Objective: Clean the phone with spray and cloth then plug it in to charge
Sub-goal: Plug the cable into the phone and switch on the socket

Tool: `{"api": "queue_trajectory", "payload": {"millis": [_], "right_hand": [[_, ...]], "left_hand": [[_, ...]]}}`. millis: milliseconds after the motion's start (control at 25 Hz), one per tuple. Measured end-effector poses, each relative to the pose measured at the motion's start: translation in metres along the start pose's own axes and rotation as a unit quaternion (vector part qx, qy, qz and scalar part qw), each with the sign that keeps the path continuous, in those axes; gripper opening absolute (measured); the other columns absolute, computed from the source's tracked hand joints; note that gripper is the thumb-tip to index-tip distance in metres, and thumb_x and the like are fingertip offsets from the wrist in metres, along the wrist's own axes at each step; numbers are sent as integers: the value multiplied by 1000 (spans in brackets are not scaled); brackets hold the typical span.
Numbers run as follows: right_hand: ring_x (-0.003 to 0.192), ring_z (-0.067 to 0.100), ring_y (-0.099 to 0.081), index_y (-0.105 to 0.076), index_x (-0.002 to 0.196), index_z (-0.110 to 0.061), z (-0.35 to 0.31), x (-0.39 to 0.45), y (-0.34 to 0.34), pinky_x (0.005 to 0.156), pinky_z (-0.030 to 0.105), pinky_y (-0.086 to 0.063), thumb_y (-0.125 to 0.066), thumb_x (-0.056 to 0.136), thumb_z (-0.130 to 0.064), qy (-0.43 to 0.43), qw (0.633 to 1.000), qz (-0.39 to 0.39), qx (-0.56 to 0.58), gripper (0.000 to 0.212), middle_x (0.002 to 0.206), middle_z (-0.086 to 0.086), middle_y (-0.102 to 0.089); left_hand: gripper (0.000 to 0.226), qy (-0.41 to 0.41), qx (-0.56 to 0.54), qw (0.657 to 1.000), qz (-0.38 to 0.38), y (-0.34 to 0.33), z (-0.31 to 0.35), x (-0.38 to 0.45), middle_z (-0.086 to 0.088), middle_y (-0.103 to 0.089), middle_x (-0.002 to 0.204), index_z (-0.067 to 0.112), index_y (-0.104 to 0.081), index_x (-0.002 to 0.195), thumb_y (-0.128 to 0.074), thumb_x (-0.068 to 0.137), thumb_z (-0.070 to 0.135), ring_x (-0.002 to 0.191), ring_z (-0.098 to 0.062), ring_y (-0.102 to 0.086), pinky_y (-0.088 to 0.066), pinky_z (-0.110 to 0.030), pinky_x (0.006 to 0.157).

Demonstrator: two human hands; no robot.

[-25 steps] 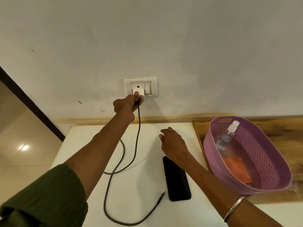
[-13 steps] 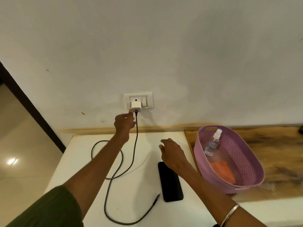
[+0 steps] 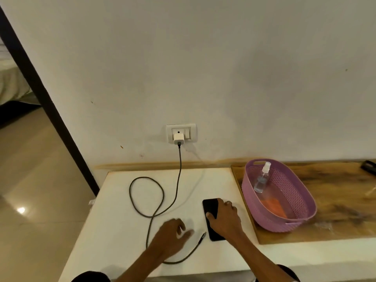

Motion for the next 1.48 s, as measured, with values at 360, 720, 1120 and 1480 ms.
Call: {"api": "queue_trajectory", "payload": {"millis": [360,720,1120,1480], "right_hand": [[137,37,-34,4,152,-12,6,-10,-33,106,48,-40,-72,74,-57,-118,993,3,-25,118,152,19,-27],[105,31,-61,-24,134,-10,10,10,-35,85,40,-55,-88,60,-25,-134,975,-5,177,99,122,14,-56],[100,36,-65,-57,122,-13,-5,1,-18,60,33,-59,-90,50,-7,-127,730,-105,663,80,110,17,-68],[119,44,-58,-47,137,-9,-46,-29,44,92,48,-55,-64,89,-16,-7,593,-227,772,52,130,27,-59]], "left_hand": [[14,-16,96,993,-61,-33,19,-18,0,-61,114,20,-58,109,-55,95,22,101,-17,-59,-50,-28,86],[18,-18,-93,989,114,5,12,-4,1,-70,99,12,-71,107,-61,93,10,82,-3,-61,-47,-5,73],[20,56,-271,951,138,43,33,3,6,-70,86,20,-73,90,-58,94,7,74,-10,-62,-46,-11,63],[11,110,-401,897,146,64,57,-34,7,-72,79,32,-77,97,-67,92,33,62,-6,-58,-43,-13,52]]}}
Point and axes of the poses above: each hand's wrist, its own x-axis towards the middle knuckle, its own y-axis out of the back of the hand, z = x × y, the point moved 3 cm from there along x, towards the middle knuckle
